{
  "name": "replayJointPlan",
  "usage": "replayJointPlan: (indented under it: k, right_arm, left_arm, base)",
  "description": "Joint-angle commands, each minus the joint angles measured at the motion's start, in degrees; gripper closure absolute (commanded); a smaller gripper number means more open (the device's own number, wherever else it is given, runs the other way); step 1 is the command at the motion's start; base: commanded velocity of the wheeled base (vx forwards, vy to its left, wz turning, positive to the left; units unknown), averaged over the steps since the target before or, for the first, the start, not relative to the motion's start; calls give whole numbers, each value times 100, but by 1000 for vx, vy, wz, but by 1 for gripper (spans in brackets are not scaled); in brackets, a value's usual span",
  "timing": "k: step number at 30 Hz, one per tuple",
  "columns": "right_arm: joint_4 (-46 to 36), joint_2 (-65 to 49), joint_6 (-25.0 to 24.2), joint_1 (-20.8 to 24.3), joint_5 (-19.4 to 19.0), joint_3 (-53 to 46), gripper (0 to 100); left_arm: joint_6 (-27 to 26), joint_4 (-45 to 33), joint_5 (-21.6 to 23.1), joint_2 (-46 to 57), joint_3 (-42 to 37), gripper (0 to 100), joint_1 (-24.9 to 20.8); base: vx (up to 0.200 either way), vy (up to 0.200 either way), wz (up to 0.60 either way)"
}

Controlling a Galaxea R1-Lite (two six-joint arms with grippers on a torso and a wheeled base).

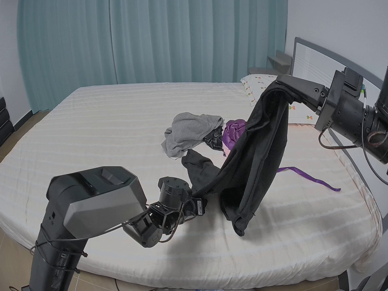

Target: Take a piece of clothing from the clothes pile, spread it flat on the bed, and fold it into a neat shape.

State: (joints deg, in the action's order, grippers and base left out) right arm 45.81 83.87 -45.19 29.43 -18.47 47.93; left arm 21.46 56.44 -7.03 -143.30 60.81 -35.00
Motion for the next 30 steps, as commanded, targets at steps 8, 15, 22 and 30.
replayJointPlan:
  k: [8,15,22,30]
  right_arm:
    - [-28,1421,28,-1501,36,1447,100]
    - [-152,1676,599,-1747,678,2704,100]
    - [-20,1659,784,-1501,652,1095,100]
    - [1158,2397,696,-1343,652,-223,100]
  left_arm:
    - [676,-942,-343,2570,-271,100,600]
    - [834,-1724,-369,3827,371,100,1030]
    - [1493,-1724,-351,3968,-359,100,1057]
    - [2144,-1663,-299,3722,-1185,100,881]
  base:
    - [0,0,0]
    - [0,0,0]
    - [0,0,0]
    - [0,0,0]
